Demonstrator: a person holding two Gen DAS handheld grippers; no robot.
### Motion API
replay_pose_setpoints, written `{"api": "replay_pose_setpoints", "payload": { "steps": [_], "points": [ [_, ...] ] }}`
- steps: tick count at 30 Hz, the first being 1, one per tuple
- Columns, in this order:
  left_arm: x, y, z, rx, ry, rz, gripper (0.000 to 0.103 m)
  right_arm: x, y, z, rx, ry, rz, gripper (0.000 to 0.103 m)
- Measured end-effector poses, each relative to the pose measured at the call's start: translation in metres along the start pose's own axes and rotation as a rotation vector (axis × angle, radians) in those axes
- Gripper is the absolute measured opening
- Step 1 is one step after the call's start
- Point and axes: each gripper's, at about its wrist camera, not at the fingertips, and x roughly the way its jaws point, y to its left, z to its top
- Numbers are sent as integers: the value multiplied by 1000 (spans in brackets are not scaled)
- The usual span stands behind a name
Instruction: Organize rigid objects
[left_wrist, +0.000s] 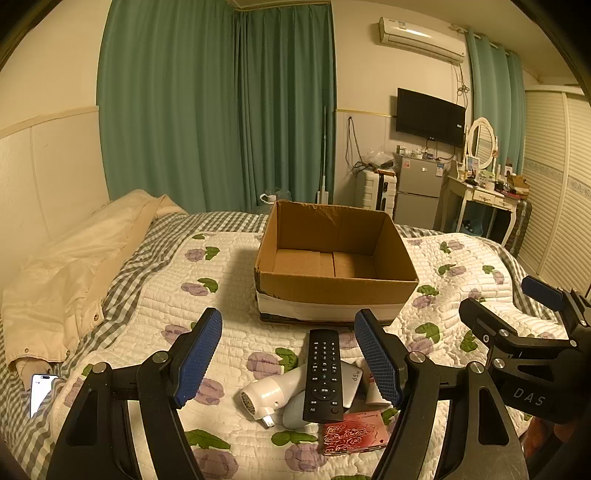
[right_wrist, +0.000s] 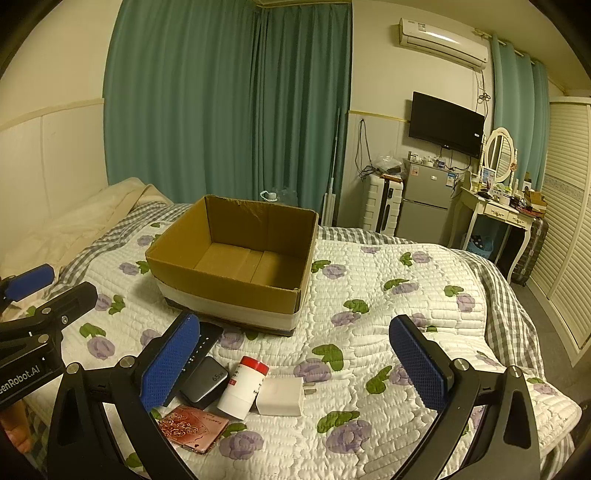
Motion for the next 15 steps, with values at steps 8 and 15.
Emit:
{"api": "replay_pose_setpoints", "payload": {
  "steps": [8,15],
  "points": [
    [0,1,-1,1,0,2,77,0,0,0,-1,1,0,103],
    [0,1,0,0,1,2,77,1,1,-1,-3,1,-1,103]
  ]
}}
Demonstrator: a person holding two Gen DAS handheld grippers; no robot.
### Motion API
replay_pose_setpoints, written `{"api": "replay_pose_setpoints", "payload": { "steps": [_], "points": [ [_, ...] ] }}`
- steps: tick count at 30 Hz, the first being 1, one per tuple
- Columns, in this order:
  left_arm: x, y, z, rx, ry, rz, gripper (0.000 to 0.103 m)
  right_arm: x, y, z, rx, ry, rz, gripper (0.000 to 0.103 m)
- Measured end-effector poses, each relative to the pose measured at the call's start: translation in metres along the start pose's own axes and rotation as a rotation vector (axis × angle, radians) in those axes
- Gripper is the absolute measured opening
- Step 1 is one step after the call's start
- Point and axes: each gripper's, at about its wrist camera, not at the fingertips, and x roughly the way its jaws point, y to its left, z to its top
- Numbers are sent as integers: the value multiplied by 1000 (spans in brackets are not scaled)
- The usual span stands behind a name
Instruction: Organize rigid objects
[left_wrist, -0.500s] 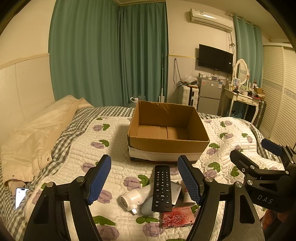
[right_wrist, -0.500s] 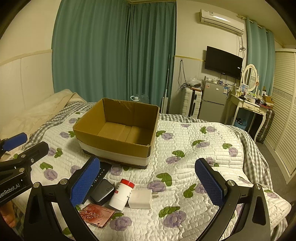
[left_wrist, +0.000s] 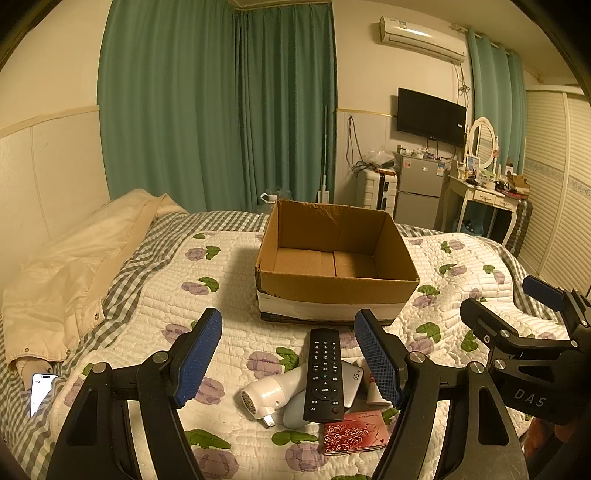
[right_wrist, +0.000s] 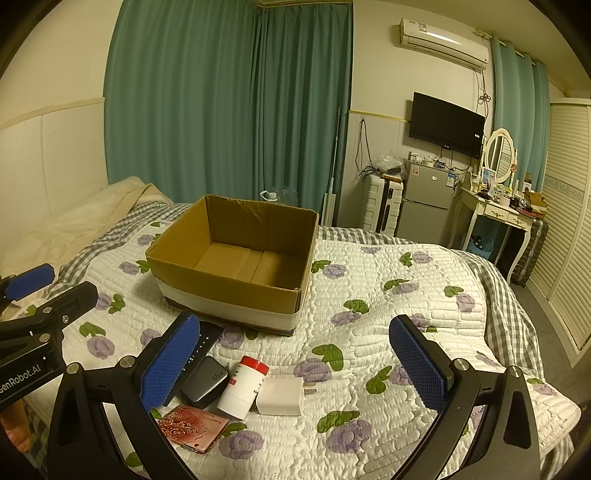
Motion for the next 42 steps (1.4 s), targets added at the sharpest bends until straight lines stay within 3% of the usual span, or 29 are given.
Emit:
{"api": "replay_pose_setpoints", "payload": {
  "steps": [33,42],
  "points": [
    [-1,2,2,-2,5,7,77,-6,2,3,-15,10,6,103],
    [38,8,-20,13,110,46,77,37,9,-23,-59,150,-1,103]
  ]
}}
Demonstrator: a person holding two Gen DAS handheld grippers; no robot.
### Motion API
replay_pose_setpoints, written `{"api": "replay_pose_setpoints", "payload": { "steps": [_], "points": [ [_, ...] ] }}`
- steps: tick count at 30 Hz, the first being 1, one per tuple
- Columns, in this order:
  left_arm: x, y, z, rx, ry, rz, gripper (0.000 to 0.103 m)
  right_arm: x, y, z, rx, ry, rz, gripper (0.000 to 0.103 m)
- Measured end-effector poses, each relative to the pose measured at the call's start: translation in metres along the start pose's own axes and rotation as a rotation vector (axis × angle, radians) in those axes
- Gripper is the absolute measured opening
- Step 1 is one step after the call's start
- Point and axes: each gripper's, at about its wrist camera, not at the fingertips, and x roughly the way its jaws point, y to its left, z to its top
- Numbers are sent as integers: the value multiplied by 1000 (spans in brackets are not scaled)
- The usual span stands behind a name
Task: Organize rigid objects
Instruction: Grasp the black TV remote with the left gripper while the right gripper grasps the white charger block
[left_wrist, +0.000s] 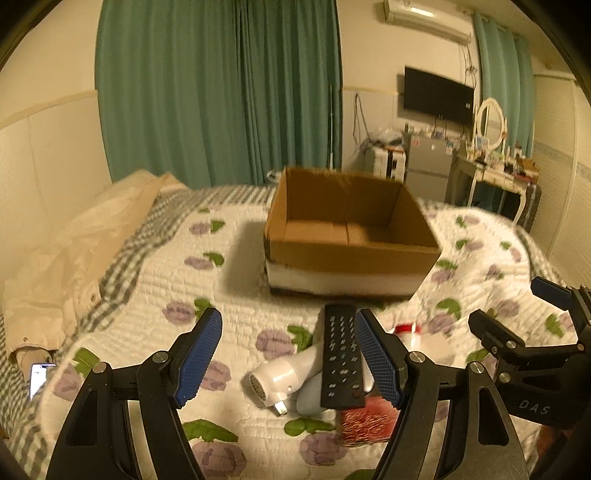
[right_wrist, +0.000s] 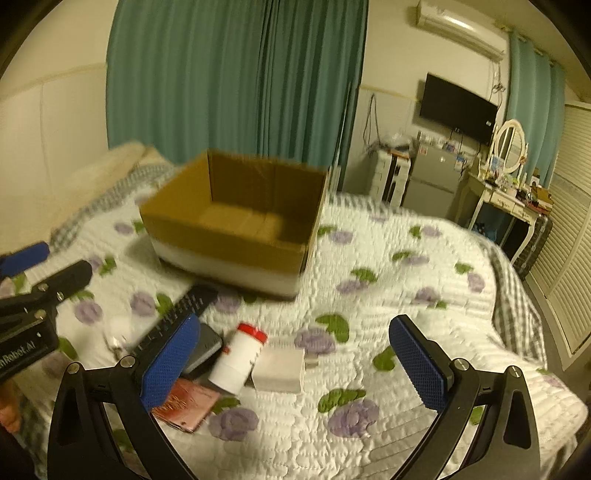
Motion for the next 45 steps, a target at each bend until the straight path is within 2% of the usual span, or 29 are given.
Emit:
{"api": "replay_pose_setpoints", "payload": {
  "steps": [5,8,16,20,22,29,31,35,36,37,38,39,45],
  "points": [
    [29,2,-16,13,80,18,77,48,8,-20,-13,142,38,93],
    [44,2,-23,16,116,19,77,67,7,-27,-12,183,22,92],
    [68,-8,-29,40,185,-5,77,96,4,-35,18,249,37,86],
    [77,-13,-29,52,213,-6,77,97,-5,-35,35,280,25,85],
    [82,-17,-28,59,223,-14,77,99,-5,-40,32,316,49,81],
    [114,-36,-23,84,274,-62,77,112,1,-44,14,360,92,81],
    [127,-36,-24,73,315,-66,75,115,1,-47,13,370,97,81],
    [140,-37,-21,44,333,-113,74,119,0,-50,20,384,93,81],
    [142,-37,-20,42,337,-127,73,119,0,-50,20,386,91,76],
    [144,-37,-19,36,342,-155,62,119,1,-50,17,385,93,62],
    [143,-37,-19,27,347,-193,52,118,2,-50,18,380,110,55],
    [142,-36,-18,24,346,-205,42,115,2,-49,18,370,116,55],
    [132,-37,-23,42,343,-202,41,103,-1,-46,36,332,113,53]
  ]
}}
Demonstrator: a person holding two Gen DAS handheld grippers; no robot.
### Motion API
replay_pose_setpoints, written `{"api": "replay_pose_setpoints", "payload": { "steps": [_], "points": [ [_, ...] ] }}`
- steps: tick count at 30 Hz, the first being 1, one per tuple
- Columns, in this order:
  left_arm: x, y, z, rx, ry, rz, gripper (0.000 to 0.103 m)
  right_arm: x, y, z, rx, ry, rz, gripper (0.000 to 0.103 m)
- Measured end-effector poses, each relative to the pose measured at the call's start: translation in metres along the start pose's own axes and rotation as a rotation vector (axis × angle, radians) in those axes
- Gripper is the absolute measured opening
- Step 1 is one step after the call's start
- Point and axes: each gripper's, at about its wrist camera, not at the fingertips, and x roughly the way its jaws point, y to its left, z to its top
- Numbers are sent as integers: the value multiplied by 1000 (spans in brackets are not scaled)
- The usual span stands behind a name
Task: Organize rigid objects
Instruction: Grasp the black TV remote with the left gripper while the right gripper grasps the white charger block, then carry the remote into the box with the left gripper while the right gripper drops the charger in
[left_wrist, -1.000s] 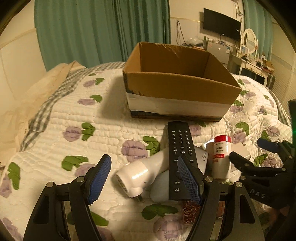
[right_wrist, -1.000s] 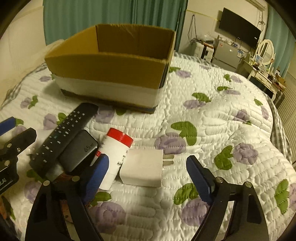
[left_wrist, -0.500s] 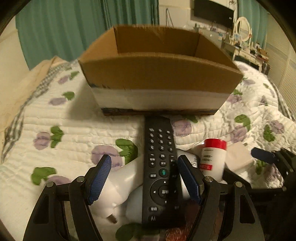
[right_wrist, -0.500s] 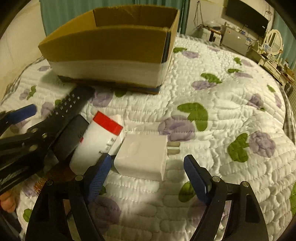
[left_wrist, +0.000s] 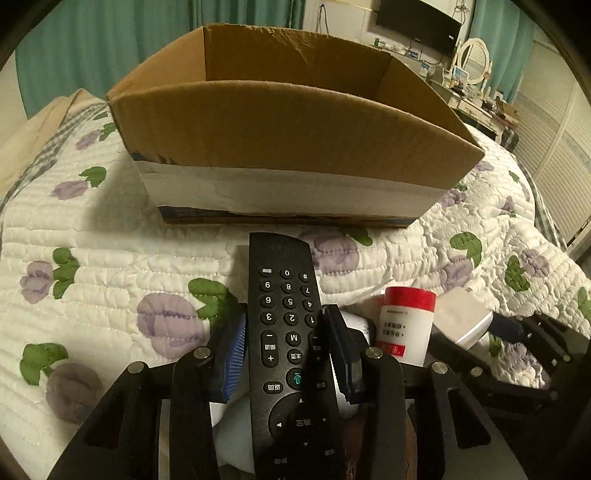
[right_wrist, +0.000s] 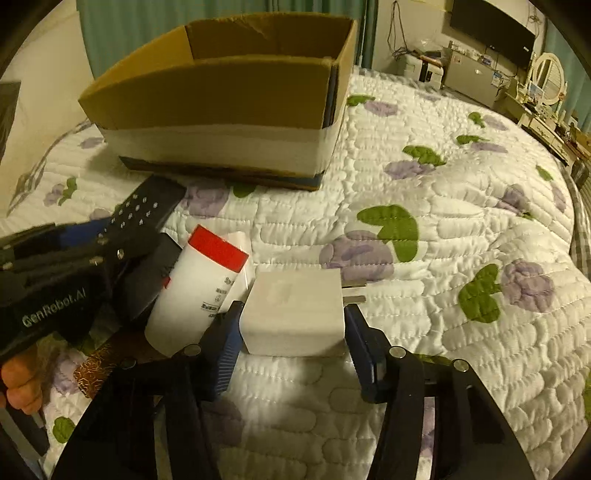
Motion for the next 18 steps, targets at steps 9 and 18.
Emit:
{"api": "replay_pose_setpoints", "payload": {
  "steps": [9,18],
  "points": [
    [-45,-5,-1,21,-84,19,40,-49,-3,12,-25,-117,-30,52],
    [-104,-14,38,45,-219,37,40,-112,1,53,-60,-263,-17,52]
  ]
}}
